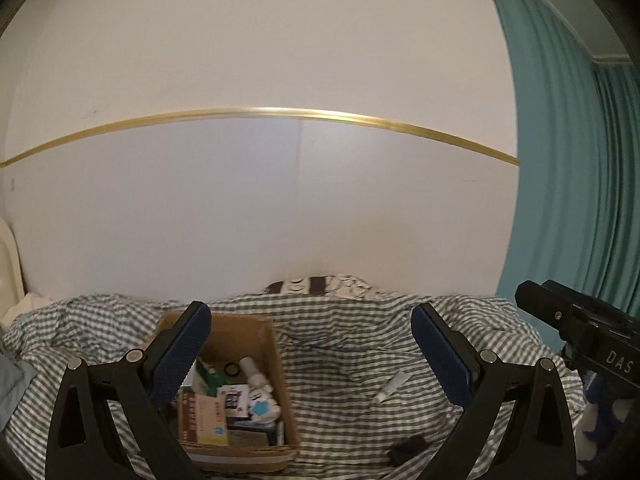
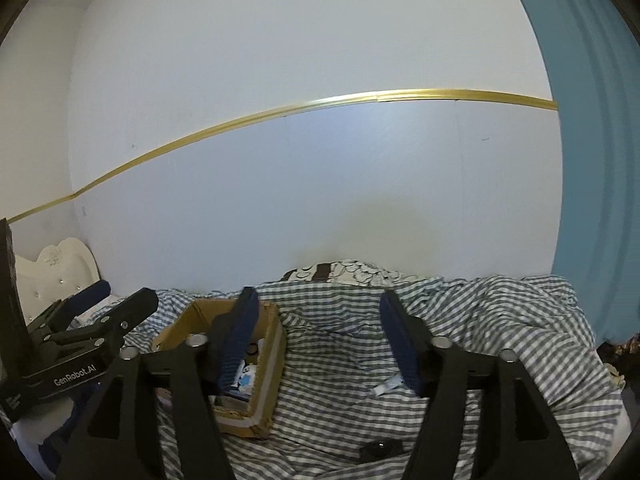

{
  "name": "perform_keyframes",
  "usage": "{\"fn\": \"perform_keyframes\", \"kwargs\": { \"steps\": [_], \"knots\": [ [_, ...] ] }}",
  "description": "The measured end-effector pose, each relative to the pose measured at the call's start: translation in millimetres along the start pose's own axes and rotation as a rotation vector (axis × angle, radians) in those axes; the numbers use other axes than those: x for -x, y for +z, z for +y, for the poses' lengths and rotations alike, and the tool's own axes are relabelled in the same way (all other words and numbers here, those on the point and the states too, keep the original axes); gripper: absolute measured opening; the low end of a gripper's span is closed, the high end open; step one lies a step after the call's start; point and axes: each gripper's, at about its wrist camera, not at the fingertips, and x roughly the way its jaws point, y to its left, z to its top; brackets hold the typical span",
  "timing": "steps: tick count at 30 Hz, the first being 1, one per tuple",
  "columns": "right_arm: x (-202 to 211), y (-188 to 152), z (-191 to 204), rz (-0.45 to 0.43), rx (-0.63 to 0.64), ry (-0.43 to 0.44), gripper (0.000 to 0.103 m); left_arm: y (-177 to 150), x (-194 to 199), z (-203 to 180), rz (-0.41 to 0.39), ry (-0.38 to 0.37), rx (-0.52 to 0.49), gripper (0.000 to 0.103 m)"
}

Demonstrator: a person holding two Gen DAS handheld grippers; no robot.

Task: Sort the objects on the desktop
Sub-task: 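Move both open grippers from the box back toward the black object and tube, then grasp the black round object with left while right grasps the white tube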

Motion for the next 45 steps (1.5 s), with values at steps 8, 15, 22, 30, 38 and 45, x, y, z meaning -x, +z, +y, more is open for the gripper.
{"fn": "perform_keyframes", "kwargs": {
  "steps": [8, 15, 22, 30, 38, 45],
  "knots": [
    [23, -8, -38, -0.047, 0.001, -0.056, 0.087, 1, -7, -40, -0.030, -0.024, 0.005, 0.103],
    [23, -32, -70, -0.076, 0.020, -0.141, 0.101, -11, -25, -75, -0.043, -0.017, -0.038, 0.103],
    [6, -49, -111, -0.041, -0.007, -0.185, 0.103, -43, -75, -97, 0.016, -0.004, -0.070, 0.103],
    [-42, -83, -138, 0.068, -0.026, -0.217, 0.103, -85, -126, -101, 0.152, -0.016, -0.113, 0.103],
    [-81, -114, -157, 0.172, -0.080, -0.242, 0.103, -142, -179, -105, 0.403, -0.121, -0.092, 0.103],
    [-99, -121, -178, 0.218, -0.118, -0.270, 0.103, -201, -215, -123, 0.619, -0.188, -0.060, 0.103]
  ]
}}
